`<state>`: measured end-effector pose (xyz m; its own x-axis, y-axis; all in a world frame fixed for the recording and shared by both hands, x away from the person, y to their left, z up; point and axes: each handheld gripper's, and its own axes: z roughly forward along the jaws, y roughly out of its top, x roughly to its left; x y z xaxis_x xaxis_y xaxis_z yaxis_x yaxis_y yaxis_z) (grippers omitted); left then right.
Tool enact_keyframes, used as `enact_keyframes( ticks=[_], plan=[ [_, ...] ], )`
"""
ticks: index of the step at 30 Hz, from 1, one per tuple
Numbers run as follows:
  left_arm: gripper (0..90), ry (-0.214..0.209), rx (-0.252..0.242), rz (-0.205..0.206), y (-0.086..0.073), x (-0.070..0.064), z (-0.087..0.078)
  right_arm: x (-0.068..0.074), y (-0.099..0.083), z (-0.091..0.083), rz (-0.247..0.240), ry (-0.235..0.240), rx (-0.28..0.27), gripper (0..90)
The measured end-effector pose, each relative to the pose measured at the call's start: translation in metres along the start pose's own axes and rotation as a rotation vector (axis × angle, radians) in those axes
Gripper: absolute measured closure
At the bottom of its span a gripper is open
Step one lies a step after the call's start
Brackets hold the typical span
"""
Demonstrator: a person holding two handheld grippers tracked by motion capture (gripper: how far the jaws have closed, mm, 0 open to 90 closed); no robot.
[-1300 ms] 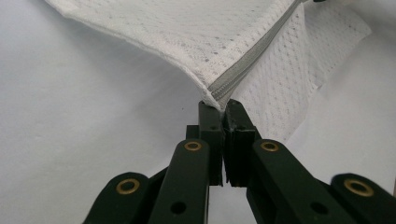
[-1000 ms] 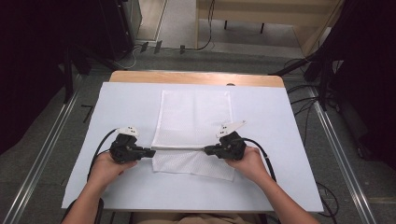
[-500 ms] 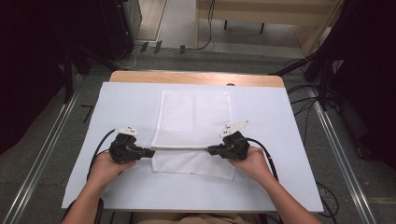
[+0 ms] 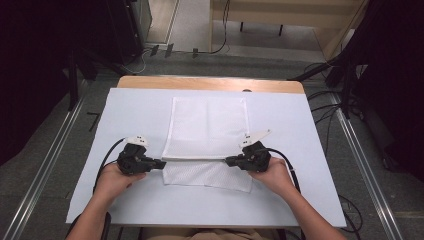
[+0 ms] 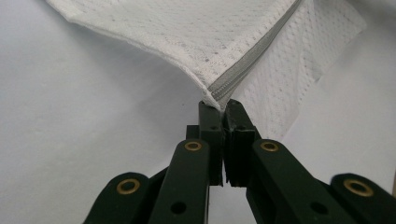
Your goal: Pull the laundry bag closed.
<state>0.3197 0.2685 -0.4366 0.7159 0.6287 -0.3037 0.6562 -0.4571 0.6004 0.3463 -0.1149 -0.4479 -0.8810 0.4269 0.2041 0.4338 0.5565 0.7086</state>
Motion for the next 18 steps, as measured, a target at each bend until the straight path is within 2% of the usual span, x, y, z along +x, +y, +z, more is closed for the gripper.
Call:
enact_keyframes(
  ticks=[9,18],
  plan=[
    [88.3,0.003,0.001,-0.001,0.000,0.000,0.000,-0.002,-0.003,-0.006,0.009,-0.004,-0.001,88.2],
    [88.3,0.005,0.001,0.000,0.000,0.000,0.000,-0.007,-0.009,-0.014,0.019,0.003,-0.024,88.2]
  ],
)
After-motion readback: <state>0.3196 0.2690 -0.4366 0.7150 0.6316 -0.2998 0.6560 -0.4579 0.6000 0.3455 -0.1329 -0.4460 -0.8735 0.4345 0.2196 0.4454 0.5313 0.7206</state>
